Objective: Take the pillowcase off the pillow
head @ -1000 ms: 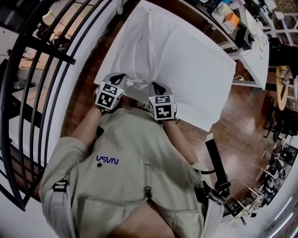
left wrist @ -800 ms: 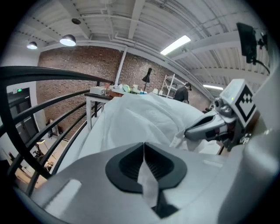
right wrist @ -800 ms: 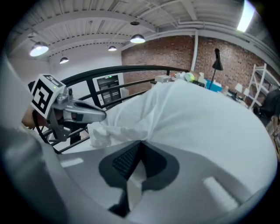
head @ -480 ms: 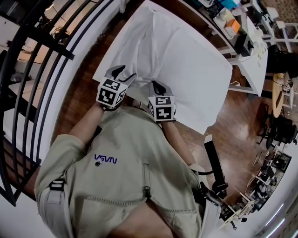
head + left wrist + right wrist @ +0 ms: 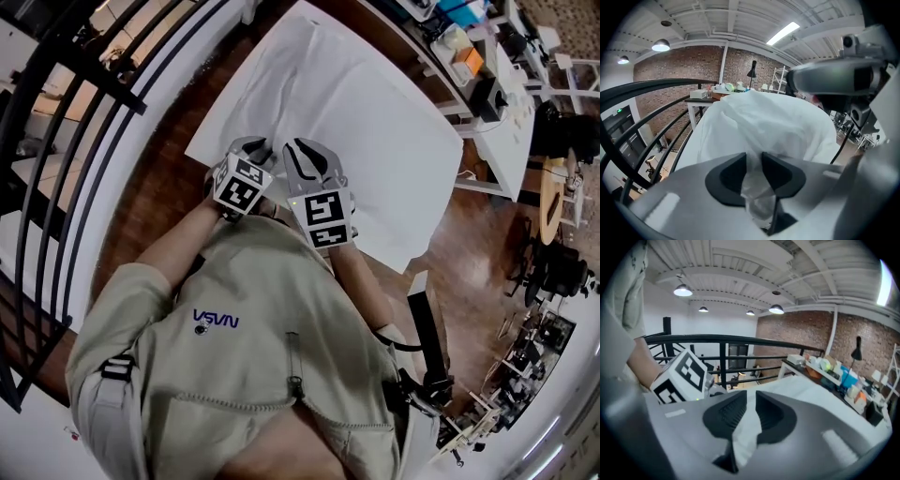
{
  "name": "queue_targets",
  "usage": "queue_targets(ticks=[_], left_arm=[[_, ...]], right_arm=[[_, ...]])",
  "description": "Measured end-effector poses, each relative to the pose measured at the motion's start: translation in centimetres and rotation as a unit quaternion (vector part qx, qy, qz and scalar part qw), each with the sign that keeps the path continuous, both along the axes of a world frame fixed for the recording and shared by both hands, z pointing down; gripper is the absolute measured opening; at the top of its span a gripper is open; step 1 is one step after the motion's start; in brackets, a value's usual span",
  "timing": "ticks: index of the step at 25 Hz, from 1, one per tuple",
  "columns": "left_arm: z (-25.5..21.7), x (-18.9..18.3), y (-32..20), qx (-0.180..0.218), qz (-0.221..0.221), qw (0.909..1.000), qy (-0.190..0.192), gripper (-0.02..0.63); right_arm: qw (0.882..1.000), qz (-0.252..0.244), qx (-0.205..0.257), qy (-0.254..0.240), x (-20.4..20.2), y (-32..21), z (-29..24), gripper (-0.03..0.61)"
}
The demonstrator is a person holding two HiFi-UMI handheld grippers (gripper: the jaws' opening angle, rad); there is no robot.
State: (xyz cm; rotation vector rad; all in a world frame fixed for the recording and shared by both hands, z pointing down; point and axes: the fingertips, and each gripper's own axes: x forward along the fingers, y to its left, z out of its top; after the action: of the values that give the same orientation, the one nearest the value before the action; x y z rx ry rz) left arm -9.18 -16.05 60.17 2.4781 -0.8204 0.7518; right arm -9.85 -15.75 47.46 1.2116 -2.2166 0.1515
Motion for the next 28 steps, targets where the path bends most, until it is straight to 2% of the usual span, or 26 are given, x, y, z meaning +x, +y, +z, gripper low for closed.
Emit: queue_targets(ticks=[2, 4, 5, 8, 9, 11, 12, 13, 14, 18, 23, 28], left_arm=[[-0.2, 0.1, -0.1, 0.002, -0.005, 1.0000, 0.003, 0.111], [-0.3, 0.2, -0.1, 0.005, -0.011, 0.9999, 0.006, 0.089], [-0.4, 0.1, 0.0, 0.008, -0.013, 0.9999, 0.007, 0.074], [-0.3, -0.3, 0.2, 0.013, -0.017, 0.9997, 0.008, 0.037], [-0.3, -0.6, 0.2, 0.011, -0.020, 0.9996, 0.013, 0.031], [-0.3, -1.0, 0.1, 0.007, -0.026, 0.9994, 0.023, 0.025], [-0.4, -1.1, 0.1, 0.007, -0.027, 0.9993, 0.026, 0.023], [-0.5, -1.2, 0.1, 0.009, -0.028, 0.9992, 0.028, 0.021], [-0.7, -1.4, 0.1, 0.011, -0.030, 0.9990, 0.032, 0.021], [-2.3, -2.2, -0.5, 0.021, -0.045, 0.9973, 0.054, 0.018], [-3.1, -2.0, -0.9, 0.024, -0.066, 0.9943, 0.081, 0.018], [-1.8, -2.2, -0.3, -0.024, -0.086, 0.9900, 0.110, 0.015]], right_arm=[[0.999, -0.031, -0.003, 0.014, -1.9, -1.3, 0.2, 0.060], [0.997, -0.038, -0.030, 0.058, -2.3, -2.4, 2.0, 0.060], [0.994, -0.030, -0.050, 0.089, -1.9, -2.7, 3.3, 0.079], [0.982, 0.010, -0.091, 0.166, 0.3, -2.6, 6.1, 0.201], [0.979, 0.019, -0.098, 0.176, 0.8, -2.4, 6.6, 0.202], [0.977, 0.031, -0.115, 0.178, 1.4, -1.9, 7.5, 0.201], [0.976, 0.039, -0.117, 0.178, 1.7, -1.7, 7.7, 0.158], [0.977, 0.052, -0.113, 0.176, 2.2, -1.7, 7.5, 0.048], [0.977, 0.066, -0.108, 0.170, 2.9, -1.7, 7.1, 0.008], [0.979, 0.125, -0.094, 0.128, 5.9, -1.3, 4.8, 0.006], [0.973, 0.186, -0.106, 0.085, 9.3, 1.5, 5.4, 0.006], [0.967, 0.195, -0.140, 0.083, 10.3, 2.6, 9.4, 0.006]])
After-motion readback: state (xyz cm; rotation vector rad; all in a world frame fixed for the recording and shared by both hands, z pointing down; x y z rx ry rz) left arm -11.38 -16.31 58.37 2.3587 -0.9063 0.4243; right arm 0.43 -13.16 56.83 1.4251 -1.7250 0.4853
